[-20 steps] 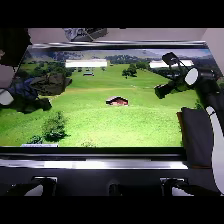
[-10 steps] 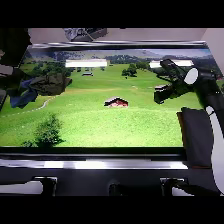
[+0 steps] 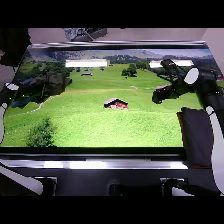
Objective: Fold the shirts.
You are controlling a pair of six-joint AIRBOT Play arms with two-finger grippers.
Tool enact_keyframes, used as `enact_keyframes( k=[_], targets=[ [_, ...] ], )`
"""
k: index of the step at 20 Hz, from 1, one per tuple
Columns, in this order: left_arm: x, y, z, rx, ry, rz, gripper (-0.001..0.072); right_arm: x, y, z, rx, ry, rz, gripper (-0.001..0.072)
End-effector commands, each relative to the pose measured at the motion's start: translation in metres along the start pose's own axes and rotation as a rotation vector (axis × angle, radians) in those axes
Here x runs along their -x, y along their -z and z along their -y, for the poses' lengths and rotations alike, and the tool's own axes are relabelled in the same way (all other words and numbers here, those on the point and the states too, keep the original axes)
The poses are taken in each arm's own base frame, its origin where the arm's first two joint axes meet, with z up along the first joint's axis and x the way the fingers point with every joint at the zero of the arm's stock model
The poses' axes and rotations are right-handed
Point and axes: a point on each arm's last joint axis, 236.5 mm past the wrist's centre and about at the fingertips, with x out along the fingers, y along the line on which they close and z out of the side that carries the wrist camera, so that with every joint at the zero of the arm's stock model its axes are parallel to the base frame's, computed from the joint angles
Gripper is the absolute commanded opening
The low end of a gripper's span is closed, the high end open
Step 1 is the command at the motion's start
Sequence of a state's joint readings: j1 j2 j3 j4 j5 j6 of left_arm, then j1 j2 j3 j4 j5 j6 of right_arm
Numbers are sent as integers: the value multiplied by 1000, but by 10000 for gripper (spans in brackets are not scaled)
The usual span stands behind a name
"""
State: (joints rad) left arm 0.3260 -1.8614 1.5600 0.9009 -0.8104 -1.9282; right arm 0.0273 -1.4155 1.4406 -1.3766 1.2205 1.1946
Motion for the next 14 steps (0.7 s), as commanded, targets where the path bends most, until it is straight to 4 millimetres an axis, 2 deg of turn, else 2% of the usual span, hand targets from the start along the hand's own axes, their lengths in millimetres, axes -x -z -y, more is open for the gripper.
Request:
enact_keyframes(
  k=[1, 2, 3, 5, 6, 8, 9, 10, 11, 12, 14],
  targets=[
    [-19, -20, -3, 3, 26, 81, 719, 0, -3, -9, -38, -36, 10, 674],
    [-20, -25, 1, -22, 38, 110, 711, 0, -3, -11, -42, -47, 11, 674],
    [-21, -28, 3, -25, 45, 130, 578, 0, -3, -14, -46, -59, 11, 674],
    [-21, -27, 6, -26, 50, 132, 101, 0, -2, -18, -48, -74, 6, 674],
    [-19, -19, 13, -42, 69, 102, 33, 0, -2, -18, -49, -73, 7, 674],
    [7, -14, 57, -190, 168, 129, 31, 2, -5, -13, -22, -49, 22, 672],
    [33, -12, 89, -330, 223, 179, 31, 8, -6, -10, 18, -31, 29, 671],
    [73, 0, 131, -566, 281, 244, 31, 19, -9, -7, 47, -5, 46, 671],
    [116, 22, 167, -761, 334, 289, 30, 35, -13, -3, 71, 30, 75, 671],
    [165, 54, 200, -882, 400, 311, 31, 57, -18, 3, 96, 82, 117, 671],
    [259, 124, 244, -1020, 536, 330, 31, 107, -25, 12, 128, 182, 204, 671]
  ],
)
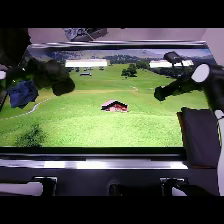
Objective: Fold the shirts.
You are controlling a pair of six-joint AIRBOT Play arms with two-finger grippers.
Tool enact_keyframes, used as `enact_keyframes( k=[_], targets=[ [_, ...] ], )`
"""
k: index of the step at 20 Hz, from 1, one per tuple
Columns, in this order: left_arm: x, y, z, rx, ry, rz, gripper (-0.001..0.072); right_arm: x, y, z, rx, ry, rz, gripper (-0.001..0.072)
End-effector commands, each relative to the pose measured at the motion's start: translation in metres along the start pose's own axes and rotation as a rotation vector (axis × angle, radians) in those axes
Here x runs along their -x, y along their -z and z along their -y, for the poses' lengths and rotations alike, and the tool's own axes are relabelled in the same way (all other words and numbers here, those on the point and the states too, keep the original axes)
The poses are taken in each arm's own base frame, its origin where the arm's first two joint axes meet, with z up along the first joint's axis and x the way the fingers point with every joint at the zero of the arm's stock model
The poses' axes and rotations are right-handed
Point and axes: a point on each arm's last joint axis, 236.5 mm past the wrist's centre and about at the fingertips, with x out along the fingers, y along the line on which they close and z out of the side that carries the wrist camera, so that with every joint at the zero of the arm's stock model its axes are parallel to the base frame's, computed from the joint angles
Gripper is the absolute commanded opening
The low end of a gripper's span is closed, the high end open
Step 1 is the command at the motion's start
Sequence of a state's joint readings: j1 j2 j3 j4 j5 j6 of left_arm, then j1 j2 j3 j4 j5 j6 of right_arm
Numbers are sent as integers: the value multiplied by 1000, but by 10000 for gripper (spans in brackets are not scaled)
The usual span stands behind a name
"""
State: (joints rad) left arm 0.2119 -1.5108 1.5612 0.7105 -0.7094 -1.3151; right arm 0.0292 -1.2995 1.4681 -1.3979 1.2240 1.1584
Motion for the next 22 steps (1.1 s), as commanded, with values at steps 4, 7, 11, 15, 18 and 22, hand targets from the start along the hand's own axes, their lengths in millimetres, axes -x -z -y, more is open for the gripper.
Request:
enact_keyframes(
  k=[4, 7, 11, 15, 18, 22],
  targets=[
    [210, 26, 258, -355, 428, 65, 30, 145, -14, 12, 98, 234, 242, 671],
    [252, 68, 292, -359, 498, -9, 31, 201, 8, -5, 107, 260, 299, 672],
    [219, 172, 278, -314, 486, -313, 31, 234, 46, -15, 108, 288, 260, 672],
    [170, 321, 239, -253, 431, -636, 31, 225, 78, -6, 116, 309, 105, 672],
    [146, 416, 203, -228, 323, -872, 31, 207, 81, -1, 109, 290, 30, 672],
    [117, 426, 188, -265, 283, -978, 720, 160, 77, 7, 105, 234, -89, 672]
  ],
)
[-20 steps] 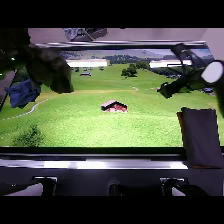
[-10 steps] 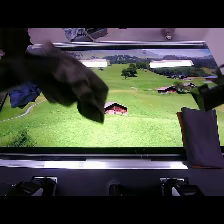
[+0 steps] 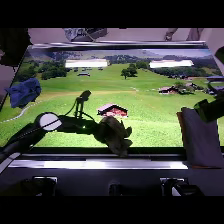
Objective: Fold the shirts.
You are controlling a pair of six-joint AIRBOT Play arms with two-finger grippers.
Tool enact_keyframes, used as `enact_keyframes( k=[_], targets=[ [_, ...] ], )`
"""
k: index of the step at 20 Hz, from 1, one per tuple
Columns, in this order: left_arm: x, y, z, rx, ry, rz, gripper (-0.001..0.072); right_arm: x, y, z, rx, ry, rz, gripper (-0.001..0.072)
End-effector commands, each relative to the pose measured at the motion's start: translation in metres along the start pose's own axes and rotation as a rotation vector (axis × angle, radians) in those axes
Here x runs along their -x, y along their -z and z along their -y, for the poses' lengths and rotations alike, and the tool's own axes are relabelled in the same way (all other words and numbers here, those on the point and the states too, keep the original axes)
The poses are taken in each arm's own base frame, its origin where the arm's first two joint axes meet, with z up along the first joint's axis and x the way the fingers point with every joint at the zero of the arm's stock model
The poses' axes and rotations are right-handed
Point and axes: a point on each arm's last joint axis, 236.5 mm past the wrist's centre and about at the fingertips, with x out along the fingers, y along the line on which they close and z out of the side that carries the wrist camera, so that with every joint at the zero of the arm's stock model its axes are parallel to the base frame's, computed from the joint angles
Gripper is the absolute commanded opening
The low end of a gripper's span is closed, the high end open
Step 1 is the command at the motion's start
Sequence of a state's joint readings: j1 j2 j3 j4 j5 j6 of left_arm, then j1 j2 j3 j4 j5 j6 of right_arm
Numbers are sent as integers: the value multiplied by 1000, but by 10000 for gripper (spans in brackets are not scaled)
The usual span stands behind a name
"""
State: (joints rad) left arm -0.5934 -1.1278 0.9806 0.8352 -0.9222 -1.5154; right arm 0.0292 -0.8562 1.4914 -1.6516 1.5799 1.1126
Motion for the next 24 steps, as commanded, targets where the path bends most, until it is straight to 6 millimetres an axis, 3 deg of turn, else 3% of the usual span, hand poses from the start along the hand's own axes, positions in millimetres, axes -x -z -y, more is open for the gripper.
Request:
enact_keyframes(
  k=[1, 4, 6, 7, 9, 11, 14, 16, 19, 23, 24],
  targets=[
    [-6, -4, -24, -21, -41, -95, 719, -40, 4, -6, 11, -60, -117, 672],
    [60, -51, -77, -39, -200, -30, 719, -87, 12, -42, 11, -221, -210, 673],
    [88, -52, -113, 42, -249, -34, 717, -119, 20, -79, -12, -363, -240, 674],
    [91, -45, -128, 74, -258, -54, 716, -135, 24, -96, -33, -418, -240, 675],
    [79, -21, -150, 157, -255, -107, 716, -161, 33, -129, -92, -519, -240, 676],
    [51, 17, -146, 211, -182, -202, 717, -172, 45, -158, -112, -624, -262, 694],
    [21, 78, -138, 227, -104, -348, 716, -179, 67, -175, -92, -684, -313, 705],
    [13, 106, -140, 226, -97, -411, 716, -177, 65, -184, -82, -729, -296, 708],
    [5, 135, -132, 204, -65, -484, 714, -170, 46, -203, -106, -825, -205, 713],
    [-10, 149, -127, 169, -72, -509, 693, -172, 37, -227, -200, -923, -154, 717],
    [-13, 152, -127, 168, -75, -520, 579, -174, 38, -233, -225, -949, -160, 717]
  ],
)
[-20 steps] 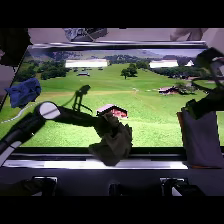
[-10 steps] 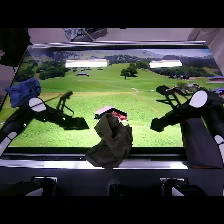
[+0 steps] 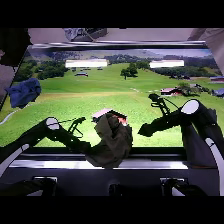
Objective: Fold the shirts.
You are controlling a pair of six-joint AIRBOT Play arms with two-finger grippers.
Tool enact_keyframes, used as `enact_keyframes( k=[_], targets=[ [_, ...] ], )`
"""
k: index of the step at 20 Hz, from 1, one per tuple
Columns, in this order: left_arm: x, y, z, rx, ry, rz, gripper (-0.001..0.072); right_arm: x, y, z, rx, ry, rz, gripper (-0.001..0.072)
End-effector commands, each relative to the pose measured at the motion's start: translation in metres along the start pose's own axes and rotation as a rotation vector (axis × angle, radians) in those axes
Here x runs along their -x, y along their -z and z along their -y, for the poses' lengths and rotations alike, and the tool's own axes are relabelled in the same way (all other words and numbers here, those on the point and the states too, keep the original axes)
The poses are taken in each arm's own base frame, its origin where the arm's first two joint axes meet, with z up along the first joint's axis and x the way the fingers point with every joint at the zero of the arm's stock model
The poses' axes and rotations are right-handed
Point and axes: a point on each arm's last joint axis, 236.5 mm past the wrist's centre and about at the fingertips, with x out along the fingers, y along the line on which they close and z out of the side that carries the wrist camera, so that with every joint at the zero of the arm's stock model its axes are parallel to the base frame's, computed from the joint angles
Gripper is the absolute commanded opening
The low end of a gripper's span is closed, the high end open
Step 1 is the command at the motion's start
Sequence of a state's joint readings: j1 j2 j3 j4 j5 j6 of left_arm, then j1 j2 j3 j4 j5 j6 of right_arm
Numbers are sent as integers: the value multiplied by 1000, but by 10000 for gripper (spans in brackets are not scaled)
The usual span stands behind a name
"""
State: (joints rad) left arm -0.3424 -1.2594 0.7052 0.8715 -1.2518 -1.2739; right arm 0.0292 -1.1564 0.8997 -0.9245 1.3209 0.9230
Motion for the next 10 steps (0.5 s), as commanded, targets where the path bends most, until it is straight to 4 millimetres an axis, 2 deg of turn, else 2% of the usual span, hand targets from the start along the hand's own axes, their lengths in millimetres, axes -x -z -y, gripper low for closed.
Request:
enact_keyframes(
  k=[1, 2, 5, 9, 10],
  targets=[
    [-18, 7, 2, -20, -9, -31, 437, -19, -10, -14, -56, -116, 67, 717],
    [-20, 4, 1, -19, -15, -25, 297, -25, -12, -10, -77, -120, 80, 717],
    [-24, 2, 2, -32, -23, -18, 31, -43, -27, 5, -168, -133, 135, 711],
    [-24, 3, 2, -31, -24, -19, 32, -79, -49, -7, -163, -168, 177, 704],
    [-24, 3, 2, -32, -24, -19, 31, -88, -51, -7, -145, -145, 177, 644]
  ],
)
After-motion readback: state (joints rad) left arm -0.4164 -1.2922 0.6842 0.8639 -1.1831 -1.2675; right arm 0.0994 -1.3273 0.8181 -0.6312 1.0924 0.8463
